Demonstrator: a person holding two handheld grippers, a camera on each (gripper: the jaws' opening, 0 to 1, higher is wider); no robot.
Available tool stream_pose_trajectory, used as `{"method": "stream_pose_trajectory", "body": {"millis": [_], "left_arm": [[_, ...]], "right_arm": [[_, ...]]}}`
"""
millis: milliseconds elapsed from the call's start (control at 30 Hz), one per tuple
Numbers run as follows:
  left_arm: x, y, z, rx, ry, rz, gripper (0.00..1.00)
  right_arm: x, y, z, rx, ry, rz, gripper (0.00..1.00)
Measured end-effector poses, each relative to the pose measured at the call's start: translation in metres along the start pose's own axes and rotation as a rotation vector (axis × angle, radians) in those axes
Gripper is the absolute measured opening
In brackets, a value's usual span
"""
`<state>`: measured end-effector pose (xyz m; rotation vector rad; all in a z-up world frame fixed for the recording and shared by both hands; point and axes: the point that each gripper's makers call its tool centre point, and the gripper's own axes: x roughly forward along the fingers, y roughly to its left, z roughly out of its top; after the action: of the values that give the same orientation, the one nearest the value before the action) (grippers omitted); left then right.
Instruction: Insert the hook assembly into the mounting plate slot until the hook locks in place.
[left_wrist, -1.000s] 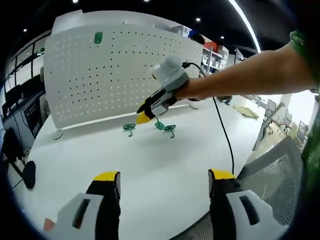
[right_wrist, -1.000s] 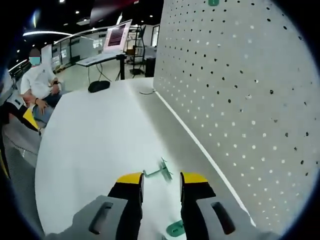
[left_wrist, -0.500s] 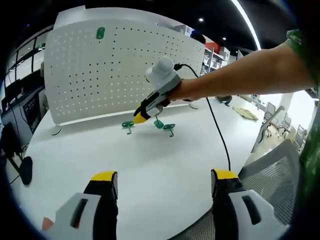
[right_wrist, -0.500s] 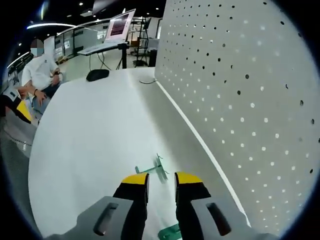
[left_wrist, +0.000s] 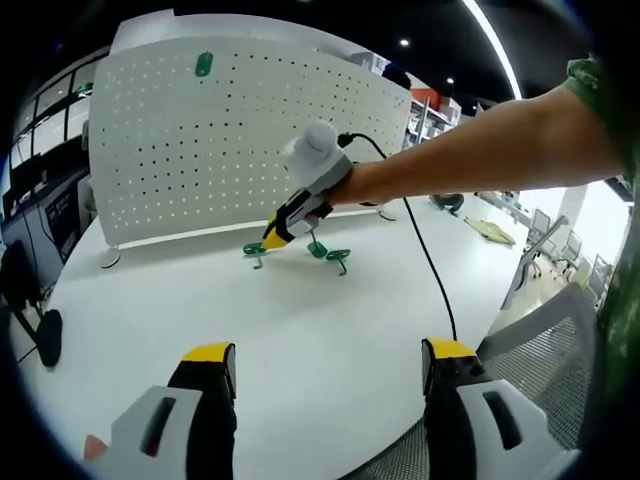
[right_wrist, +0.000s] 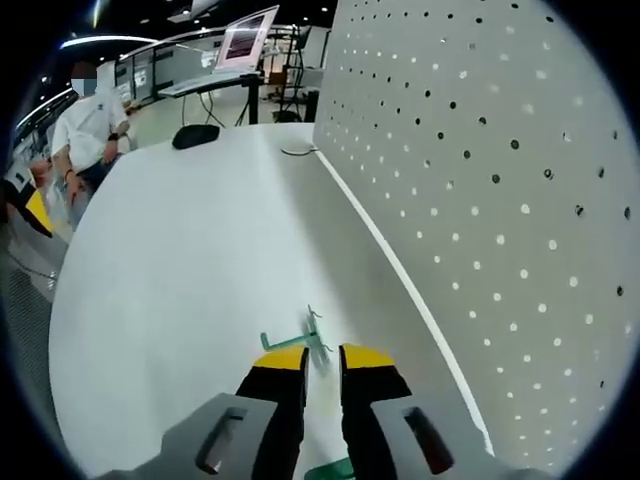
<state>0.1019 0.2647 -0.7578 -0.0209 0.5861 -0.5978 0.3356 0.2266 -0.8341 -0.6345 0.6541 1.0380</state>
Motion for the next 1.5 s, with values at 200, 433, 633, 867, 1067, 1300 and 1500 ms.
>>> {"method": "stream_pose_trajectory", "body": {"millis": [200, 433, 633, 867, 1067, 1300, 1500], "left_arm": [[0.0003, 0.0003, 0.0, -0.006, -0.001, -0.002, 0.78], [0.0, 0.0, 0.001, -0.011, -0.007, -0.005, 0.77], [-0.0007, 0.0014, 0.0016, -0.016, -0.012, -0.002, 0.77], [-0.0005, 0.0012, 0.0021, -0.018, -0.014, -0.004, 0.77], [-0.0002, 0.0003, 0.0014, -0.015, -0.01, -0.006, 0.76], [0.0, -0.0004, 0.0007, -0.013, -0.007, -0.008, 0.76], [0.0002, -0.0005, 0.0, -0.012, -0.004, -0.008, 0.75]], "right_arm": [[0.0016, 0.0006, 0.0009, -0.019, 0.009, 0.004, 0.06], [0.0039, -0.0002, -0.0012, -0.031, 0.025, 0.006, 0.02], [0.0067, 0.0015, -0.0029, -0.044, 0.043, 0.008, 0.02], [0.0062, 0.0006, -0.0031, -0.031, 0.043, -0.003, 0.0], [0.0033, -0.0008, -0.0055, 0.029, 0.035, -0.02, 0.0], [-0.0004, -0.0006, -0.007, 0.122, 0.007, -0.028, 0.0], [-0.0029, 0.0041, -0.0089, 0.173, -0.011, -0.025, 0.0]]}}
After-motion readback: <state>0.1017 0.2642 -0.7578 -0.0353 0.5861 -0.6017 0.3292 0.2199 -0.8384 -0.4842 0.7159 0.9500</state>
